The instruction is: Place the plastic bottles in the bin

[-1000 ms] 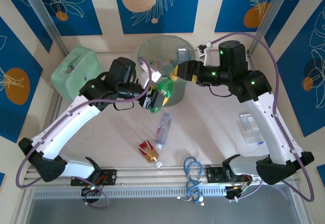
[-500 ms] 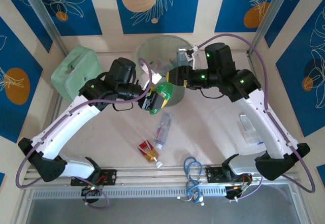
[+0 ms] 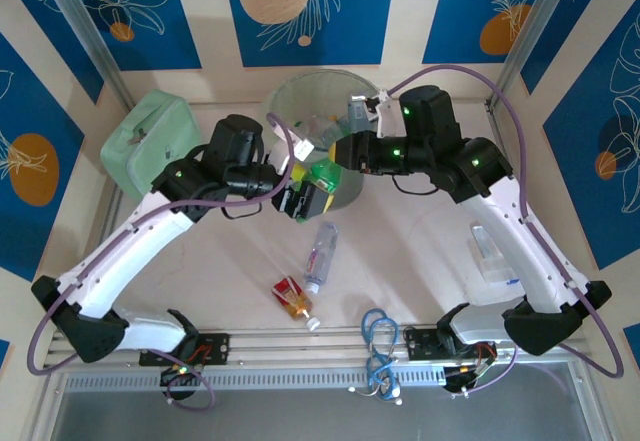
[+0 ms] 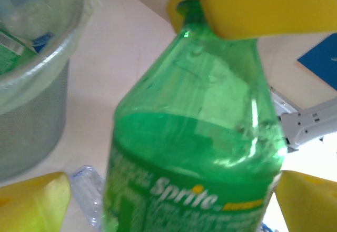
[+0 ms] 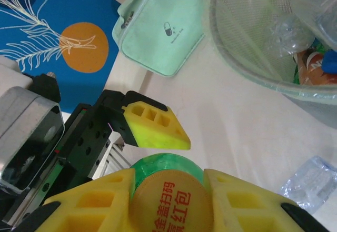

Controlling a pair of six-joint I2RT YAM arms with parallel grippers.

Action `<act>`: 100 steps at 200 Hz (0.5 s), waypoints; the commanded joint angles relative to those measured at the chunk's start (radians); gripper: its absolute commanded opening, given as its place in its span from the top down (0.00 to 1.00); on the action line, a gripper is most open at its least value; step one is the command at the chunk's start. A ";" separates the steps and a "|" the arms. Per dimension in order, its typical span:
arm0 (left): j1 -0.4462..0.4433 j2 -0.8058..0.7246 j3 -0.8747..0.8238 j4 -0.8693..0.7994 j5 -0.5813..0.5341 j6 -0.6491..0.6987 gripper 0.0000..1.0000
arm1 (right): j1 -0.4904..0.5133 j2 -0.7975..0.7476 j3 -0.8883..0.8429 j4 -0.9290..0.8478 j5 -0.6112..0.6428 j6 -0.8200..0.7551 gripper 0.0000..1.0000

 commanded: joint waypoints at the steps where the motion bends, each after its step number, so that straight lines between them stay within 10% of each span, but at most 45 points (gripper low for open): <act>1: 0.008 -0.064 -0.036 0.109 -0.151 -0.078 0.00 | -0.008 0.007 0.074 0.021 0.051 0.017 0.71; 54: 0.053 -0.238 -0.042 0.020 -0.622 -0.313 0.00 | -0.147 0.159 0.231 0.129 0.051 0.117 0.71; 100: 0.079 -0.322 -0.133 -0.057 -0.693 -0.434 0.00 | -0.213 0.350 0.389 0.189 0.072 0.161 0.71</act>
